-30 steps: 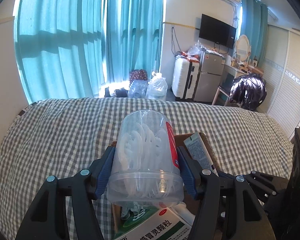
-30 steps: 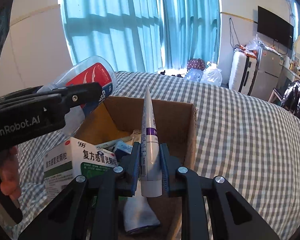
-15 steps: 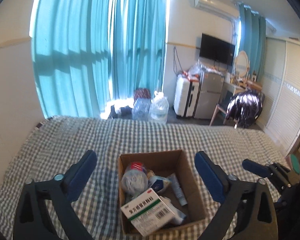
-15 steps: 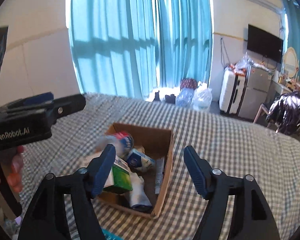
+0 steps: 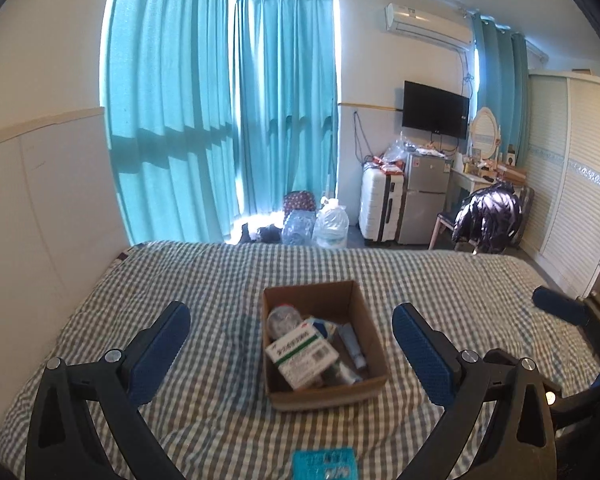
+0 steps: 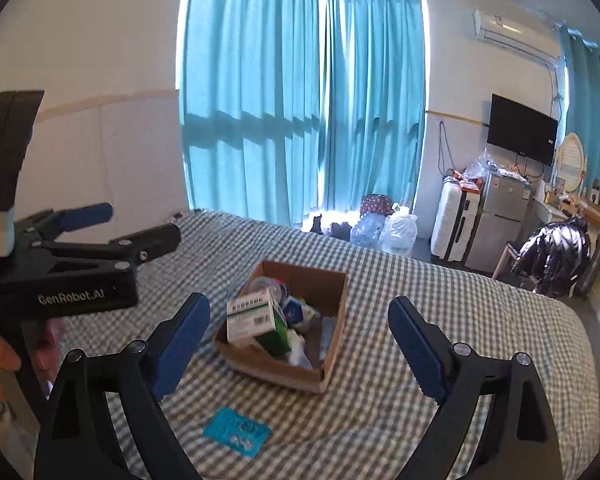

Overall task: Organize objects
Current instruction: 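Move the right tool down to the blue blister pack and grasp it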

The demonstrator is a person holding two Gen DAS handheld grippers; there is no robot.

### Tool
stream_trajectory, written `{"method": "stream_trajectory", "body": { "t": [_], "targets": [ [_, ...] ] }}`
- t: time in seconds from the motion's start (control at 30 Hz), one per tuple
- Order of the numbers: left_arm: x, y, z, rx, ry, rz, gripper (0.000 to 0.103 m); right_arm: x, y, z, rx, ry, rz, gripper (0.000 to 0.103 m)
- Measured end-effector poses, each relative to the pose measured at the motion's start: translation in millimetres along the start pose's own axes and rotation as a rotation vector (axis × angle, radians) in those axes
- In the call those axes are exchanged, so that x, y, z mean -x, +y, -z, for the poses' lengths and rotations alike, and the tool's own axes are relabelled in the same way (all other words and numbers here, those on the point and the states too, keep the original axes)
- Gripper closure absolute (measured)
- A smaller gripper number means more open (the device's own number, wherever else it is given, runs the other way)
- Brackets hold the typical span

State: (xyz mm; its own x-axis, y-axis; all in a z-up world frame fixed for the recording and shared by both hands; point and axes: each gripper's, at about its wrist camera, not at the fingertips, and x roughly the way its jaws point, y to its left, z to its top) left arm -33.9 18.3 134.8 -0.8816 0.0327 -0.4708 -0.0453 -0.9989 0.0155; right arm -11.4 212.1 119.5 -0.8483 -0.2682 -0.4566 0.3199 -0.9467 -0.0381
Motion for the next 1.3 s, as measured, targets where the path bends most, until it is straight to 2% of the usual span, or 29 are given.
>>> {"method": "stream_trajectory", "body": {
  "t": [0.13,0.27,0.4,0.57,0.77,0.97,1.1,1.3],
  "targets": [
    [9.5,5.3,24.4,-0.011,0.014,-0.012,0.0,9.6,8.3,18.5,0.026,0.004,-0.001,0.012],
    [8.5,15.5,57.1,0.009,0.038,-0.036,0.0,1.2,15.9,39.5,0.042,0.029,-0.01,0.012],
    [1.9,28.5,87.9,0.058,0.065,-0.052,0.0,-22.8,26.7,60.3,0.06,0.06,-0.021,0.012],
    [-11.3,43.7,119.5,0.122,0.067,-0.116,0.0,-55.0,37.9,88.2,0.093,0.089,-0.009,0.012],
    [-43.7,58.3,165.6,0.159,0.112,-0.148,0.0,-106.5,35.8,130.2,0.043,0.164,-0.078,0.012],
    [-83.9,57.7,207.6,0.12,0.208,-0.175,0.0,-153.1,48.0,163.4,0.088,0.286,-0.098,0.012],
    [-103.5,50.5,225.0,0.042,0.282,-0.202,0.0,-184.0,53.5,190.0,0.053,0.422,-0.126,0.012],
    [-110.3,48.5,235.6,0.045,0.323,-0.168,0.0,-218.5,64.1,220.2,0.08,0.59,-0.101,0.012]
  ]
}}
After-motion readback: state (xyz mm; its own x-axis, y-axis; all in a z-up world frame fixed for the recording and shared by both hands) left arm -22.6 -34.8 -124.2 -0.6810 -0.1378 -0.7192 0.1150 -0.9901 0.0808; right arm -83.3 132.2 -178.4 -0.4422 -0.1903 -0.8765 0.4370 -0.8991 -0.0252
